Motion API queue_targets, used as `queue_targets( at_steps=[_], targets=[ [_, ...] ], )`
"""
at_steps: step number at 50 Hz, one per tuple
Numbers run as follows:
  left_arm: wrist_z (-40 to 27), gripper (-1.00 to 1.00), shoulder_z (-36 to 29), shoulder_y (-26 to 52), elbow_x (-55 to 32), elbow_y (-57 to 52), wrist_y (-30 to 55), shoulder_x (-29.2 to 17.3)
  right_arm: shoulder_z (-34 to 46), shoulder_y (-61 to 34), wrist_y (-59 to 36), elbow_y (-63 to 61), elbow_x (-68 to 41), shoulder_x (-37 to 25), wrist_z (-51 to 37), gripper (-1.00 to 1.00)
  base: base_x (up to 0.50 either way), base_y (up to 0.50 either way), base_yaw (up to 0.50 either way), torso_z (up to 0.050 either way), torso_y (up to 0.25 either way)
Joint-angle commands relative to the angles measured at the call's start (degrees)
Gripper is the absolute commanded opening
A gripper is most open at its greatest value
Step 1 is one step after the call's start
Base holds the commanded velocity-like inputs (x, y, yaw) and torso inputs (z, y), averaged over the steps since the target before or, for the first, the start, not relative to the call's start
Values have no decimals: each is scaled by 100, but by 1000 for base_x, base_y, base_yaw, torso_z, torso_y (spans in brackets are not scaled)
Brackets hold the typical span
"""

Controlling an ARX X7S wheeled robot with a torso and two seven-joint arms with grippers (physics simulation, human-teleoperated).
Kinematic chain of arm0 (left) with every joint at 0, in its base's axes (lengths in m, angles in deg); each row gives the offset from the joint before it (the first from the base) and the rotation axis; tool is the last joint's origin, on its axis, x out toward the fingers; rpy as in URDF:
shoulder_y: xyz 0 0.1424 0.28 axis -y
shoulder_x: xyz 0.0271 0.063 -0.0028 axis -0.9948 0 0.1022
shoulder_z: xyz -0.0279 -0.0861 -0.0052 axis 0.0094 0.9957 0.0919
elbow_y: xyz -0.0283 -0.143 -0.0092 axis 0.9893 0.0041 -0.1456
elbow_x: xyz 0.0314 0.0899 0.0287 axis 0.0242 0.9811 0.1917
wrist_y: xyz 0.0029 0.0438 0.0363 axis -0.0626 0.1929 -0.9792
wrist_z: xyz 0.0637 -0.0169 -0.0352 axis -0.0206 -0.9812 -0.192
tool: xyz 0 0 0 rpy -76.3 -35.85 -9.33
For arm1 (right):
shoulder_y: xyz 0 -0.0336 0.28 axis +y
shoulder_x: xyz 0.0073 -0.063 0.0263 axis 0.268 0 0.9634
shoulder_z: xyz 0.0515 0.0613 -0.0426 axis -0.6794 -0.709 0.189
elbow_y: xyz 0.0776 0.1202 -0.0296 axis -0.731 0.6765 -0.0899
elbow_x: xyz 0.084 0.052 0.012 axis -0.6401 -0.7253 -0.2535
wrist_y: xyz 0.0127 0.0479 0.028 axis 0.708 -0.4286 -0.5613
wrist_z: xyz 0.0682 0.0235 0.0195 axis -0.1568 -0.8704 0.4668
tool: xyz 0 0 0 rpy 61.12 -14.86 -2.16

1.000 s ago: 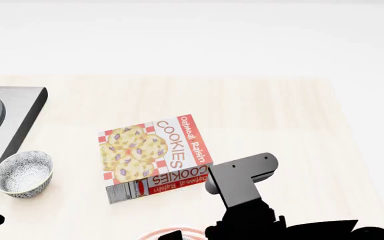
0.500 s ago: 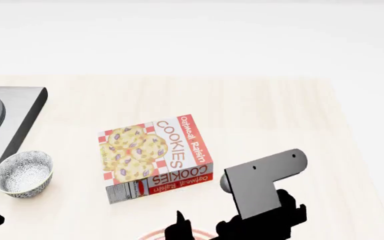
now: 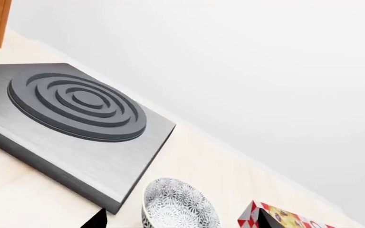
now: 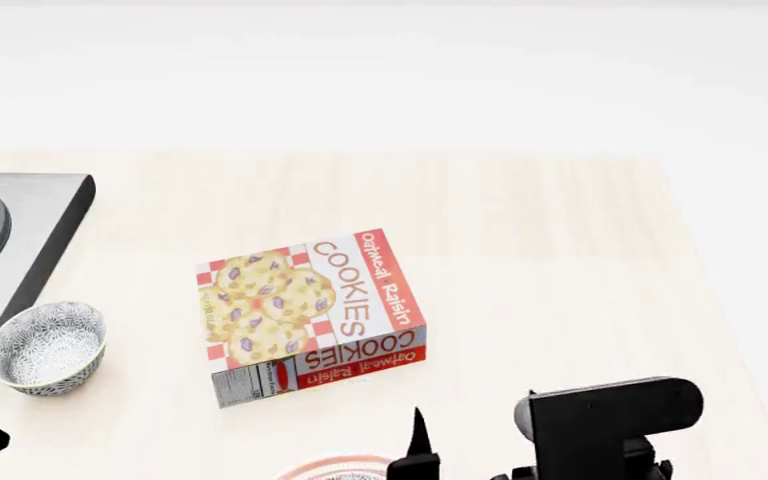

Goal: Pick the akita bowl next to the plate and place it on the plate.

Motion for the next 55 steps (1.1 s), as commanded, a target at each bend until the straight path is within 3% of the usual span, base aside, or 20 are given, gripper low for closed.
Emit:
queue_targets(
  at_steps=[1,18,55],
  targets=[
    [6,100,-11,-8,-49,-18,19,-24,-21,518,779,170,623,51,191,100,0,0,0,0,0],
    [20,100,-46,22,-24,37,-26,-38,-103,940,2008,884,1431,141,544,100,0,0,0,0,0],
    [-85,100,-125,-180,13,-436,-27,-175,-968,1530,1920,-389,912,-429,-174,100,0,0,0,0,0]
  ],
)
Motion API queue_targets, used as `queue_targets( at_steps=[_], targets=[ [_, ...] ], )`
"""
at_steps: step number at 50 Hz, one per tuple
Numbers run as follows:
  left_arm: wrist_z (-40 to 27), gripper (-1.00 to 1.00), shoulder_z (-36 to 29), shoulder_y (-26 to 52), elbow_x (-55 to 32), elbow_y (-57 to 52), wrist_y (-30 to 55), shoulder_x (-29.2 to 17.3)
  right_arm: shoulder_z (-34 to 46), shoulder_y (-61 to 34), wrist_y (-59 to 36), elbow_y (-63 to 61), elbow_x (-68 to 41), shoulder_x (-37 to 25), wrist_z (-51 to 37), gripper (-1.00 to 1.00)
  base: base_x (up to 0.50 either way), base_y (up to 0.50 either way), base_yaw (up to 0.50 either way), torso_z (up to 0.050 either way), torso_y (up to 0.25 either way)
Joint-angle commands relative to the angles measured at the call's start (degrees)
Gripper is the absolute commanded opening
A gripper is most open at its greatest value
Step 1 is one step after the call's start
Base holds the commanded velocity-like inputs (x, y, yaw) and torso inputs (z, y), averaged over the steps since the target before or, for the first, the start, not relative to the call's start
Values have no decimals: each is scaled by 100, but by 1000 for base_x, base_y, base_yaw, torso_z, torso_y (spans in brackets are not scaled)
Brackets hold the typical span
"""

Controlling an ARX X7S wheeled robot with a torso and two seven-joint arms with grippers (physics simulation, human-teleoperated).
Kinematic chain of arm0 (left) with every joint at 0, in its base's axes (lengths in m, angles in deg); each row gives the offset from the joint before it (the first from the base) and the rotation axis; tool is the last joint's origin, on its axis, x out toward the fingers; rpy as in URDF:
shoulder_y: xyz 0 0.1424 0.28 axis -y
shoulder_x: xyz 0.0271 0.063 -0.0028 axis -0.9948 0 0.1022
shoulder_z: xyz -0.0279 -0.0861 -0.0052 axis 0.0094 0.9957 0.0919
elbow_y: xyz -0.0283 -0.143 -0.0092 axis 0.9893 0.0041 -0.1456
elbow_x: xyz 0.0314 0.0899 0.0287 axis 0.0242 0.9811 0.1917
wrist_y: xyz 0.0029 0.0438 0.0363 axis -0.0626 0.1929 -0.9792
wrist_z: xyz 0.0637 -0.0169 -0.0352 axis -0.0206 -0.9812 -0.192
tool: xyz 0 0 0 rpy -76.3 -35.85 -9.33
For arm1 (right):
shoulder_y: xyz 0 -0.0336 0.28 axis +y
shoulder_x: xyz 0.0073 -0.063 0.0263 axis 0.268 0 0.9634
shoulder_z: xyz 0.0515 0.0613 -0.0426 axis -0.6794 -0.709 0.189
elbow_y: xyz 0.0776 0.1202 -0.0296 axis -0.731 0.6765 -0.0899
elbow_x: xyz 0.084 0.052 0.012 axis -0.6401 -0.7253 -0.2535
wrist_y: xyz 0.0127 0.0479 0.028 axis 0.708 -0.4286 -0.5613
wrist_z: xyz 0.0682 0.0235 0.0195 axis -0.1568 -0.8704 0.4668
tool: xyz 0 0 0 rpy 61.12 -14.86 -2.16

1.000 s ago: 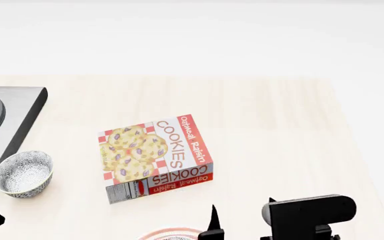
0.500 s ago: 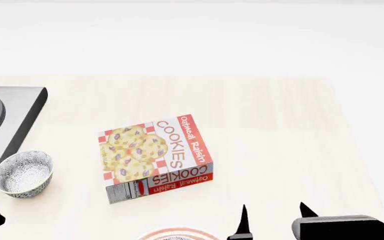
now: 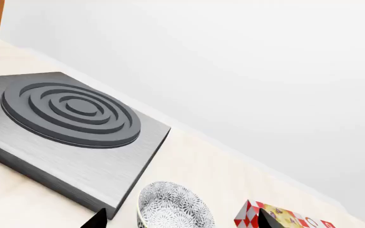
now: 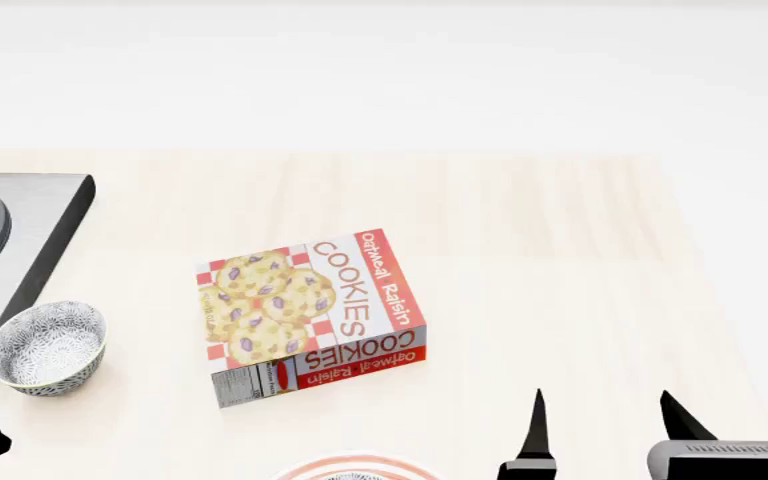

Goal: Pick the akita bowl next to the plate and place it on the plate.

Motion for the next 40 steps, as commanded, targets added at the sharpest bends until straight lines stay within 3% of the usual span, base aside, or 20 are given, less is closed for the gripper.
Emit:
queue_targets(
  at_steps=[1,40],
  targets=[
    [-57,100,5,-63,-76,-235,48,-55,-254,154,-64,-391,-177,-166,-240,100,0,0,0,0,0],
    [-186,100,7,-164,-222,-718,107,-180,-819,276,-581,-1890,-635,-768,-1195,100,0,0,0,0,0]
  ],
)
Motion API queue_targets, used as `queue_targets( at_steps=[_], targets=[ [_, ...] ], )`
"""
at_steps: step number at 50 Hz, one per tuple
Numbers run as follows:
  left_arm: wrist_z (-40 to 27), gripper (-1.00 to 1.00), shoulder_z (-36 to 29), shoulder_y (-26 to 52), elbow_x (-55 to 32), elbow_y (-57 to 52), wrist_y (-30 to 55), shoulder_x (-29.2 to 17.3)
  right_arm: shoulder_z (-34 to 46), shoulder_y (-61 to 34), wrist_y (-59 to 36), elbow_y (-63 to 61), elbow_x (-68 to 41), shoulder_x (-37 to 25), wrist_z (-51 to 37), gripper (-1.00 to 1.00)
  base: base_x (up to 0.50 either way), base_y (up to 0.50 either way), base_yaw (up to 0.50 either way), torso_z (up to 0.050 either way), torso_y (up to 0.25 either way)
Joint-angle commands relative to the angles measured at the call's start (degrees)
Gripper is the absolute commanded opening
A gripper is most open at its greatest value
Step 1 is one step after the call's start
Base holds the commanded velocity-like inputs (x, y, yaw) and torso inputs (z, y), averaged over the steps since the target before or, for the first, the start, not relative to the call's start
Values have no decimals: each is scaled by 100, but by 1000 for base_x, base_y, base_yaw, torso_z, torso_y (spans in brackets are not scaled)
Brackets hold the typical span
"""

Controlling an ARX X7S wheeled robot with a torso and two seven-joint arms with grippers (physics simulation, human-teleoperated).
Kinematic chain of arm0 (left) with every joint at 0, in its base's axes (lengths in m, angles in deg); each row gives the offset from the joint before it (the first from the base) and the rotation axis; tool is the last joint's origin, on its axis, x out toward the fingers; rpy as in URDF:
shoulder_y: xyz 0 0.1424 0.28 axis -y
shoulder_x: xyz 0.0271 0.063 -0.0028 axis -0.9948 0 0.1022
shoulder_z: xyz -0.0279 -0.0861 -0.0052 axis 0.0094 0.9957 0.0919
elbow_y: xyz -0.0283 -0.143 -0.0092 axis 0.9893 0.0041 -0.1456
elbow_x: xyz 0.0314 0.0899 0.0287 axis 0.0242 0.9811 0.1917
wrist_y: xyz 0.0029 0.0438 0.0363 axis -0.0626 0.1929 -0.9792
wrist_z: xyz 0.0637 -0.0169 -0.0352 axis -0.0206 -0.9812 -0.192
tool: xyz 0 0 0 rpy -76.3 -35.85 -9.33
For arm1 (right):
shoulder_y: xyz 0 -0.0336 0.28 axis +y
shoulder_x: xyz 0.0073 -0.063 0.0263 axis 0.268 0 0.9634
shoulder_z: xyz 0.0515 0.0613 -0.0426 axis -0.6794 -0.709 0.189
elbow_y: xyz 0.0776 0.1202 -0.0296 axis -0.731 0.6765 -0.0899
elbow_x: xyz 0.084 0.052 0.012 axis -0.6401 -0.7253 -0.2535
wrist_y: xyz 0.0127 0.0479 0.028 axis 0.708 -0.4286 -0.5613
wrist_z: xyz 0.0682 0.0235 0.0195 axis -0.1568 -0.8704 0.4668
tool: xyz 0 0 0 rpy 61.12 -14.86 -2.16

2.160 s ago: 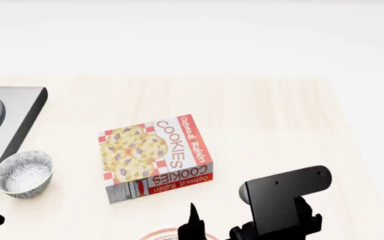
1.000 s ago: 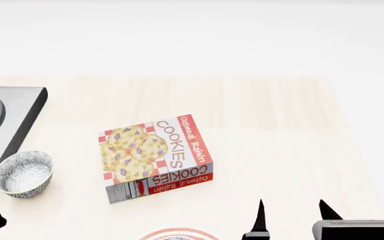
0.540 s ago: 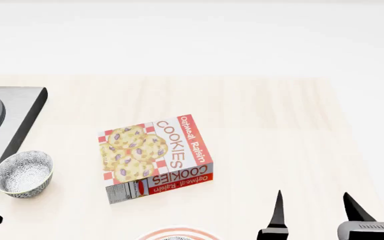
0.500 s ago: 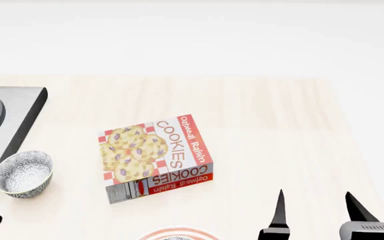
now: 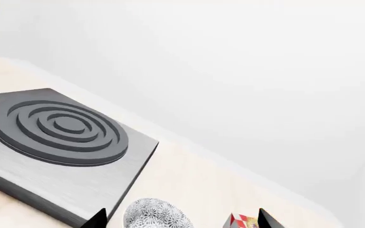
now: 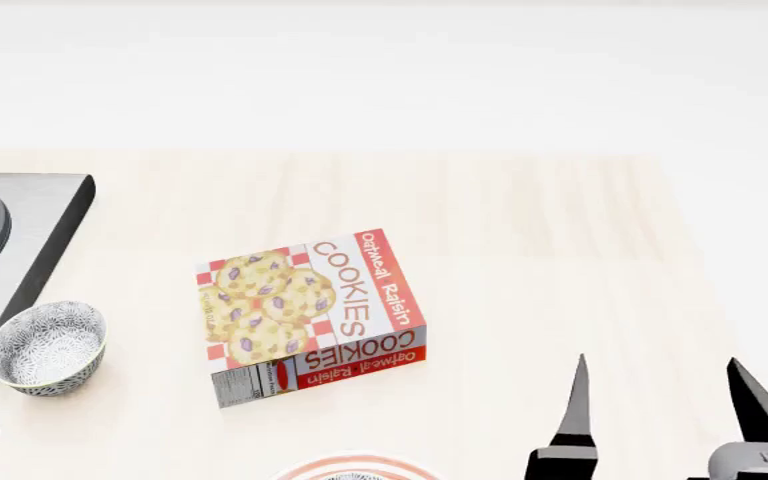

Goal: Pick the akita bowl next to the plate and place it on the plate.

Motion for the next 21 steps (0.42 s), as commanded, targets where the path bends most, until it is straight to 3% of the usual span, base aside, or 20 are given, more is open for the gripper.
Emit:
queue_targets(
  at_steps=[1,21],
  targets=[
    [-22,100,-12,-55,-60,-165,31,-42,-170,2,-162,-422,-151,-170,-296,100,0,0,0,0,0],
    [-102,100,77,-134,-196,-663,37,-189,-497,228,-154,-645,-279,-326,-539,100,0,0,0,0,0]
  ],
)
